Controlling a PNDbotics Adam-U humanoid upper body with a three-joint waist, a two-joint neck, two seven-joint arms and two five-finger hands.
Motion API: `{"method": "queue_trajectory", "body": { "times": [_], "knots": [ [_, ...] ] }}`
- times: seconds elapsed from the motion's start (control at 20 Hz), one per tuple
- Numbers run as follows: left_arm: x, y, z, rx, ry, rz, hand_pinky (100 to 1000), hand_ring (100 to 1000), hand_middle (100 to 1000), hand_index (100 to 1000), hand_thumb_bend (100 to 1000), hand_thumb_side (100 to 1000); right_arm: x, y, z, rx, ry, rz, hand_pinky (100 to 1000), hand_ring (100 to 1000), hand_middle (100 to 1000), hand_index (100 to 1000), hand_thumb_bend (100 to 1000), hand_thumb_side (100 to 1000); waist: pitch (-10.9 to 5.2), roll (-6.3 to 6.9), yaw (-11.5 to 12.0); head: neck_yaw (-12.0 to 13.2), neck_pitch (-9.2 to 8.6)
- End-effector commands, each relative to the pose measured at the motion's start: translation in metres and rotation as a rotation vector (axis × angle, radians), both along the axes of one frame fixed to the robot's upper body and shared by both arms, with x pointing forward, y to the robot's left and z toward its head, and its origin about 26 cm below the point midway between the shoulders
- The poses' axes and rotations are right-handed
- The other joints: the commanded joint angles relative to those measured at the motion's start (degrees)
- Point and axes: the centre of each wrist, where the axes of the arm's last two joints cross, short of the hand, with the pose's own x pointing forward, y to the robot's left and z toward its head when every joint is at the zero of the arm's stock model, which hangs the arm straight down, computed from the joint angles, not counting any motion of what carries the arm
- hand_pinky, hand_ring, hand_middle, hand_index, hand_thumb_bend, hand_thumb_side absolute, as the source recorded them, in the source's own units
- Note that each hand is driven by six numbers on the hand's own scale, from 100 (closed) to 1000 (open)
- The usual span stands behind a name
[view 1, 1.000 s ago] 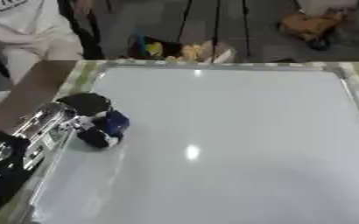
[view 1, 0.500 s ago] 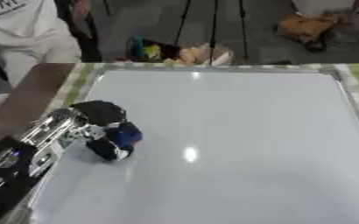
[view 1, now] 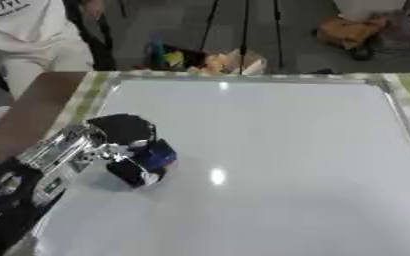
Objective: Wipe the whiteboard clean with a brush.
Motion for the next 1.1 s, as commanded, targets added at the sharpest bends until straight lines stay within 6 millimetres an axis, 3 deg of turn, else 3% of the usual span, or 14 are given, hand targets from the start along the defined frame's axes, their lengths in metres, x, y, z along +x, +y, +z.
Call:
{"method": "queue_trajectory", "body": {
  "times": [0.05,0.6,0.9,1.1],
  "knots": [
    [-0.013,-0.003,0.026,-0.017,-0.075,-0.036,361,480,321,441,100,625,-0.002,-0.004,0.009,-0.019,-0.024,-0.005,807,756,557,815,100,929,-1.47,-0.06,0.1,-0.1,0.16],
    [-0.048,-0.037,0.049,-0.018,-0.047,-0.233,356,475,317,441,100,638,-0.002,-0.004,0.01,-0.021,-0.025,-0.002,806,756,557,814,100,930,-1.52,0.19,-0.1,-0.7,0.79],
    [-0.062,-0.06,0.059,0.028,-0.047,-0.348,361,478,318,442,100,640,-0.002,-0.003,0.01,-0.022,-0.024,0.005,806,755,556,814,100,933,-1.5,0.14,-0.3,-3.5,2.05],
    [-0.067,-0.072,0.062,0.071,-0.041,-0.396,367,482,322,443,100,638,-0.002,-0.002,0.01,-0.023,-0.024,0.01,806,755,556,815,100,934,-1.49,0.13,-0.4,-4.0,2.28]
  ]
}}
